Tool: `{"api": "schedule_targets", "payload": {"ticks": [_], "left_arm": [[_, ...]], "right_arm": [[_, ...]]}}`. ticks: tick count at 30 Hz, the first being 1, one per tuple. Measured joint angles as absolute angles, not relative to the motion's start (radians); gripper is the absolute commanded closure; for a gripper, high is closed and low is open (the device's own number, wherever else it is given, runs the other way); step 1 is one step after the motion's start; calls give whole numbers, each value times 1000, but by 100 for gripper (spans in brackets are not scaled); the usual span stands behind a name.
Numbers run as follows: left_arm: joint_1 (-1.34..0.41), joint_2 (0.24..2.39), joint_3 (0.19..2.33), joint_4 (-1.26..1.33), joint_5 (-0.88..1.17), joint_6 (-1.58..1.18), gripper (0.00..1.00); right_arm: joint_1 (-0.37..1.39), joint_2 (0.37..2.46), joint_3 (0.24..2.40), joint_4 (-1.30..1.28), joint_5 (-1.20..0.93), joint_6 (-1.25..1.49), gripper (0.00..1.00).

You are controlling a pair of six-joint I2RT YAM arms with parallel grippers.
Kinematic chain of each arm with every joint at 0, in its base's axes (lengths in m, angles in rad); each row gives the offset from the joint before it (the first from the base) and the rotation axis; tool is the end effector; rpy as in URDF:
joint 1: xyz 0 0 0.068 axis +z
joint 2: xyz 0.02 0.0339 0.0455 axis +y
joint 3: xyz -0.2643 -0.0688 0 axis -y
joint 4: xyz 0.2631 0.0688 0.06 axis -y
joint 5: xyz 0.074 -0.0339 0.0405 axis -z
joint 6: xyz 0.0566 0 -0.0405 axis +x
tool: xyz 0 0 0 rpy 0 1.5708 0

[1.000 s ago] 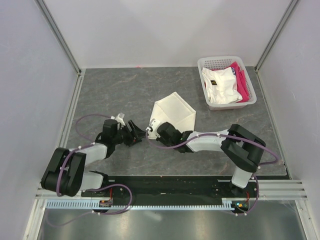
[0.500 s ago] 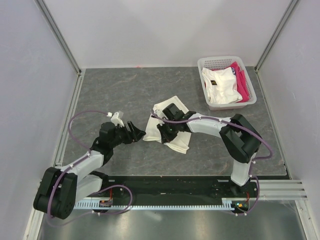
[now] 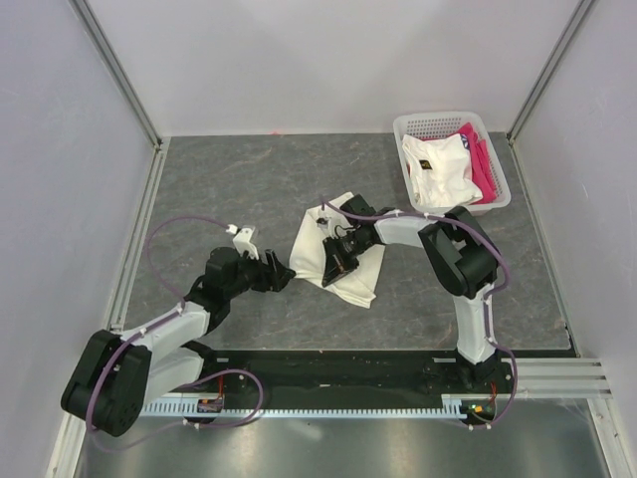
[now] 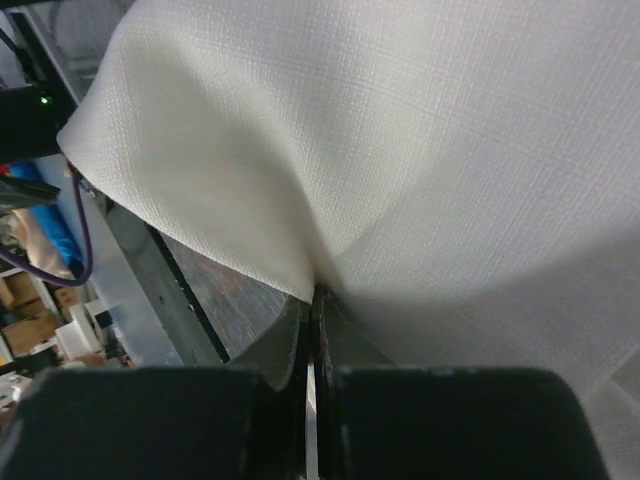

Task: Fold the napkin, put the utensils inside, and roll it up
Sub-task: Roll the napkin with the utensil

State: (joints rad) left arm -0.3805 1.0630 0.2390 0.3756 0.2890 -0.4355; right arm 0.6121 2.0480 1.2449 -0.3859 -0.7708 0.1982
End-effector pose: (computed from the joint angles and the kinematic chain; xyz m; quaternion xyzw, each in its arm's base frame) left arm 0.2074 -0.1003 0.1365 0.0536 0.8396 -0.3209 0.4351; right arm 0.3129 0.2678 0.0943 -0.2568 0.8757 0.4085 0.0161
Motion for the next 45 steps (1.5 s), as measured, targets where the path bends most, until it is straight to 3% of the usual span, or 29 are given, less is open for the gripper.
{"api": "schedule_targets", "payload": {"ticks": [9,24,43,45], "left_arm": [[-487,1093,274,378,253,-286,22],[-552,1271,396,390,157,-128,41],[-552,1560,614,402,46,-111,44],[-551,1580,630,396,28,-111,41]], "right_arm": [[555,2129,1286,-399,-908,244,100],[501,2158,1324,-432,-931,256,100],[500,2159,1326,-442,-931,250,100],[499,2160,1327,-442,-931,250,100]]}}
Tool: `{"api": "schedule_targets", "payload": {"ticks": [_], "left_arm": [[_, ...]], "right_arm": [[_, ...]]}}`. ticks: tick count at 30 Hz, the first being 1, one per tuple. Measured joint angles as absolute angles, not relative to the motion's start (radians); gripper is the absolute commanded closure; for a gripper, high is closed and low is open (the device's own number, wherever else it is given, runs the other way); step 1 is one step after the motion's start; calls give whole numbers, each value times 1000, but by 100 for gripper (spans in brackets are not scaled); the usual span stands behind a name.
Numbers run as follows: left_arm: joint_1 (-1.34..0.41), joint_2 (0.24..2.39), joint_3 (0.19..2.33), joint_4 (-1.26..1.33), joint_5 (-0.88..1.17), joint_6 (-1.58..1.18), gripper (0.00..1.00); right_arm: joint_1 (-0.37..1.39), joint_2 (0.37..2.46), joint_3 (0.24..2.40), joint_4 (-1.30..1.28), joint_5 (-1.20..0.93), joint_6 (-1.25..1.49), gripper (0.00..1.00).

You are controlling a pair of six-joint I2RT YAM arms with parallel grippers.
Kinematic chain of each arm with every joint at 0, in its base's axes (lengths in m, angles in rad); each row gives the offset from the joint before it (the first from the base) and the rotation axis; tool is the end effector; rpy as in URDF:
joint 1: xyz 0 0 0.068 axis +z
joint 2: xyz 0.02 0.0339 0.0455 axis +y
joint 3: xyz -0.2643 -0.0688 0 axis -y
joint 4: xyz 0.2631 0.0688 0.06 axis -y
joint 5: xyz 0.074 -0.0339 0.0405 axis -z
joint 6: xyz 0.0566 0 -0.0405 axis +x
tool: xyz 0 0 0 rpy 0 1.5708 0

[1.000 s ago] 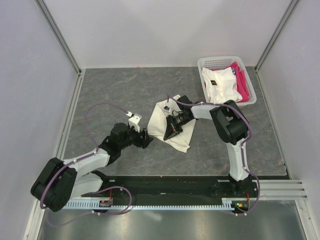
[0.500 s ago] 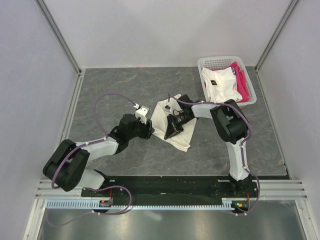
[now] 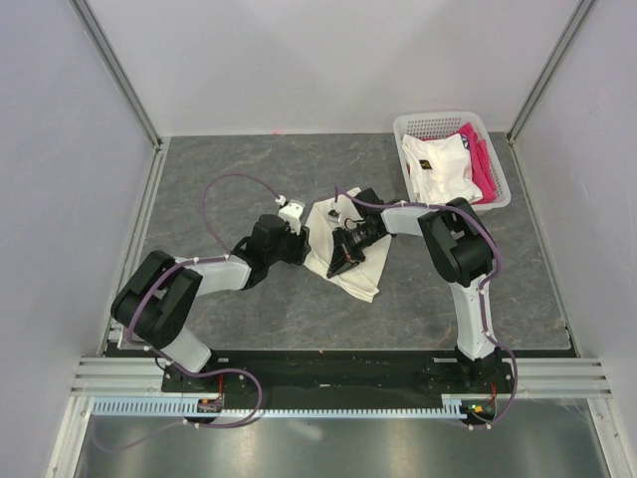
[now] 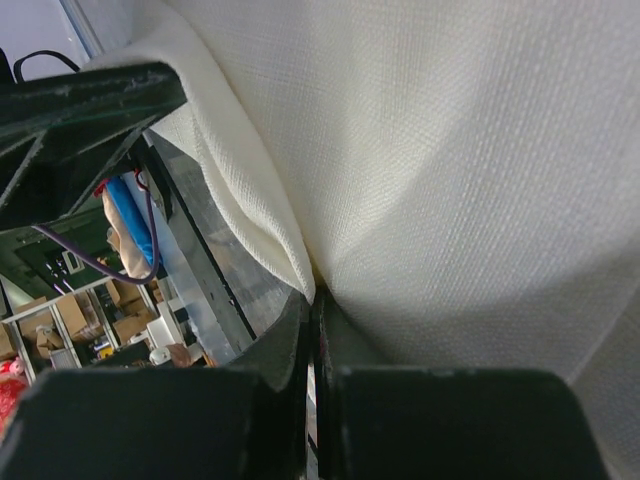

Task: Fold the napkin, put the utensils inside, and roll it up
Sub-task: Roll the napkin with the utensil

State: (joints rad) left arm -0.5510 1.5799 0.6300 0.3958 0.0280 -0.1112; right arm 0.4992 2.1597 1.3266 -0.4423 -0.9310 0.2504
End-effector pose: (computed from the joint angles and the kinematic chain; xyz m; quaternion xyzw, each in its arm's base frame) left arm 0.2849 -0.1769 0.1300 0.1972 0.8509 -0.1698 0.4563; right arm 0.3466 0.2407 0.0758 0.1752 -0.8688 -0.4613 0.0402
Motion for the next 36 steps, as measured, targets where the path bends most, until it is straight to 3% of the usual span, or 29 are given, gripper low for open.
{"api": "schedule_targets", "payload": {"ticks": [3,9,16,25,36], "left_arm": [[-543,1587,642,378,6,-119,28],[-455,1535,638,358,64,-186,17],[-342,1498,588,452,289,-277,16],[-320,1560,525,564,534,-344,12],[-317,1483,413,605,582,-371,11]], "right_arm": [[497,2163,1330,-442,-932,251,100],[487,2175,1339,-442,-944,259,100],[477,2183,1345,-450,-952,267,100],[465,2196,1345,-450,-976,277,100],[451,2206,1351,-454,-992,286,100]]}}
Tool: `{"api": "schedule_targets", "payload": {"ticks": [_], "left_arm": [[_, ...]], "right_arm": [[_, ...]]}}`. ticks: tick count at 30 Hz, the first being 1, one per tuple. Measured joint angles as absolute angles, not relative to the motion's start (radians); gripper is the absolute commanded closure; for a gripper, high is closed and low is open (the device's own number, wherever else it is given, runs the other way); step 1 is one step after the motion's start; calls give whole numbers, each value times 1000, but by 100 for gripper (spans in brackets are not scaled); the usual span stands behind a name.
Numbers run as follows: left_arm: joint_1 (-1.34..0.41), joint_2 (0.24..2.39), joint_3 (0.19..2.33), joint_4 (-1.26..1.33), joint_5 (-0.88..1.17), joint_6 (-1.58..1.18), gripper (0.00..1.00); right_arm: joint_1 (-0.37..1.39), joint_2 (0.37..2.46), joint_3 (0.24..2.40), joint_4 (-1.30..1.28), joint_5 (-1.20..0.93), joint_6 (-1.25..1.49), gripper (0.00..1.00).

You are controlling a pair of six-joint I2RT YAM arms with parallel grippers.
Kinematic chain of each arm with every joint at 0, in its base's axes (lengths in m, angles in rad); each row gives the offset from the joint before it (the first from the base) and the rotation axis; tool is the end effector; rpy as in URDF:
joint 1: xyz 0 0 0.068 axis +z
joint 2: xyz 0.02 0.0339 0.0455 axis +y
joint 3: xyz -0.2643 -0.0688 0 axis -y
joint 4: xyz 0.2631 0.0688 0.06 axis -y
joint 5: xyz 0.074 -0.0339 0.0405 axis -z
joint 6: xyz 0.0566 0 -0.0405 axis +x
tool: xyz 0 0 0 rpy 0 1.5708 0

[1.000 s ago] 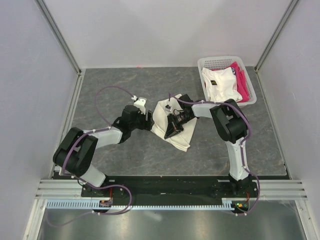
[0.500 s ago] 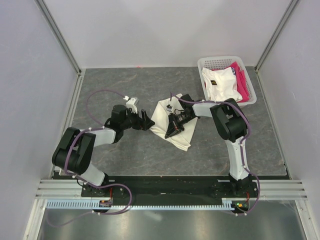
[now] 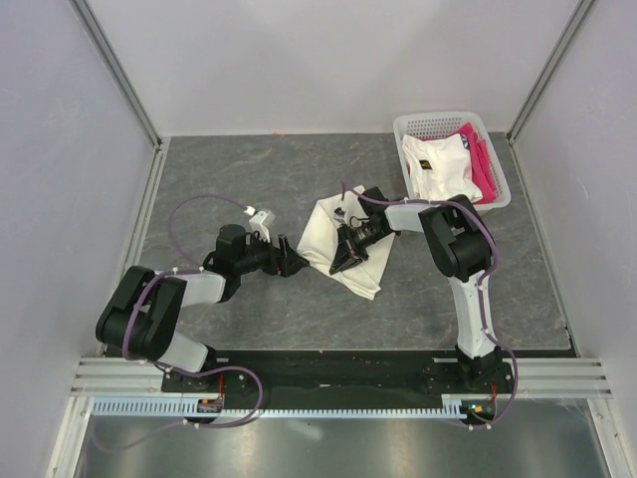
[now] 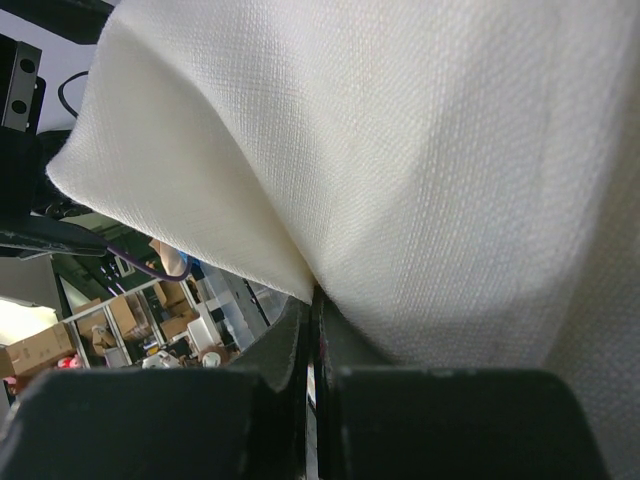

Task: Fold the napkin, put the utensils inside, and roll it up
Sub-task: Roll the napkin with the utensil

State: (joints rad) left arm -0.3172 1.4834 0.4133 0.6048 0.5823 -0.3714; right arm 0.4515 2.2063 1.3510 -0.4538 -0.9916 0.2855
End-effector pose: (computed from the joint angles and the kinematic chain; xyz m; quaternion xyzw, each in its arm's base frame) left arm 0.2604 -0.1182 0.1204 0.1286 0.8191 -0.3997 0.3910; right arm 0.3590 0.2267 0.0656 0.1342 -0.8639 -0.4813 0.0628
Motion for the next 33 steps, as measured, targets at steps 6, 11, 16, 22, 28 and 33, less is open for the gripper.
{"api": "schedule_targets", "payload": {"ticks": [6,11,16,22,28,33], "left_arm": [[-317,1511,442,570,577,-368,15],[-317,1568,504,548,551,-351,16],[-317,1619,537,550,528,-336,16],[-317,1679,582,558,526,-325,16],[-317,1711,598,590,526,-324,21],[-317,1755,632,611,526,-322,29]], "right_arm": [[451,2206,1351,-454,-992,286,100],[451,2207,1351,-454,-992,286,100],[451,2208,1351,-454,-994,287,100],[451,2208,1351,-454,-994,290,100],[451,2210,1357,-463,-993,292,100],[450,2215,1361,-468,-995,292,100]]}}
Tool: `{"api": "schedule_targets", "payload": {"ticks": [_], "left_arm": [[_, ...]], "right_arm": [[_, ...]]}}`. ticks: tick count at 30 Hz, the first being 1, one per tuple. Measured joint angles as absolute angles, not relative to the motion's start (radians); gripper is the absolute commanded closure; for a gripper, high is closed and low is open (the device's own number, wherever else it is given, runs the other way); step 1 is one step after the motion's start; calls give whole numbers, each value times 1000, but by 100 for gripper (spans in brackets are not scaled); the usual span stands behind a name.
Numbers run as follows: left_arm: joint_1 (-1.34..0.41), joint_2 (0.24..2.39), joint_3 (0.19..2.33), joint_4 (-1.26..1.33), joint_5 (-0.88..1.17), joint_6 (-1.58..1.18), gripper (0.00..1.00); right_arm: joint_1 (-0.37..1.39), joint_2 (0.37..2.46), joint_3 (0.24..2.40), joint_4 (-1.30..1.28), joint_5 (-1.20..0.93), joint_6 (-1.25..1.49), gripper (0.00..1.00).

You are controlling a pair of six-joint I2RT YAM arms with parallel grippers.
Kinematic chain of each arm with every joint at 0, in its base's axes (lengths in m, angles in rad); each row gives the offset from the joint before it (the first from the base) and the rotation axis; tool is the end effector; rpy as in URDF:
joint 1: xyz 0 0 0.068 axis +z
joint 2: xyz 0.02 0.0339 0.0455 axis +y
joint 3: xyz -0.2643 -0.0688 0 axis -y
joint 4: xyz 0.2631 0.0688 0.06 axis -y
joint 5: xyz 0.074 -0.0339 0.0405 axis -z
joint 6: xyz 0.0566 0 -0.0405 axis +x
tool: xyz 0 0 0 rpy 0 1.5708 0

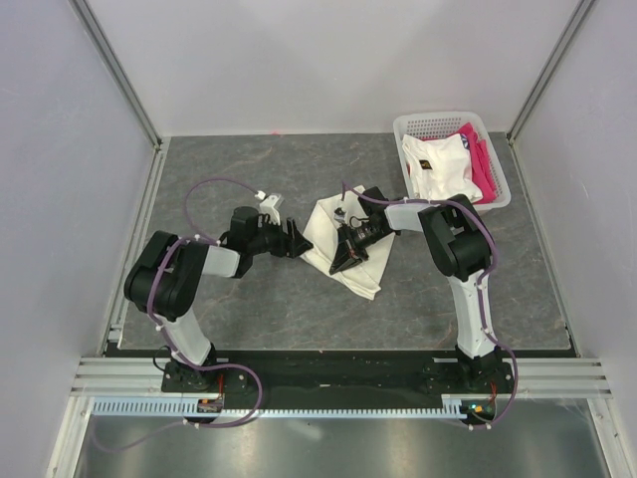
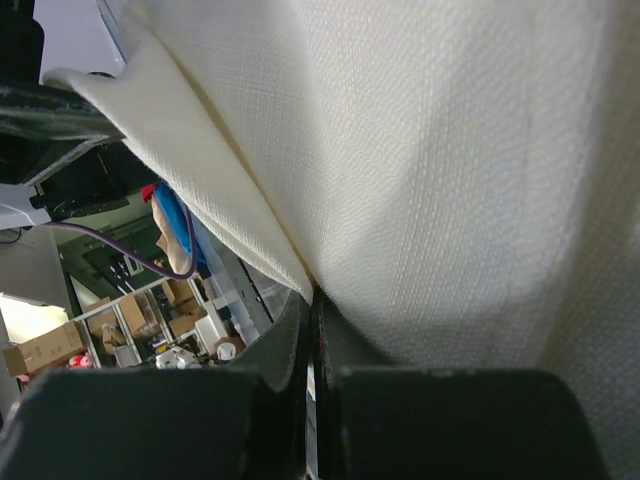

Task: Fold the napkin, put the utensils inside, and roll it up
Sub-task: Roll the napkin with the utensil

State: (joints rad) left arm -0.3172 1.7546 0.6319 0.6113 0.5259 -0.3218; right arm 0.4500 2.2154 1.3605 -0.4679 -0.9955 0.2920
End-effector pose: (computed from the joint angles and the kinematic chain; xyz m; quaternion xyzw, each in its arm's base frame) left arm 0.3176 -0.1342 0.1020 0.1294 0.8336 -0.3662 0.3928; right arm 0.3598 0.2265 0.0640 0.1277 -0.8645 -0.4809 0.0705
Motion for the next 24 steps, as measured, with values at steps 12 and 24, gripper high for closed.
{"api": "schedule_targets", "payload": {"ticks": [12,24], "left_arm": [[-318,1789,641,625,542,-321,65],[-327,1780,648,580,547,-330,98]], "right_arm": [[449,2225,1377,-487,-1002,292,100],[450,2200,1431,-548,-910,279,71]]}}
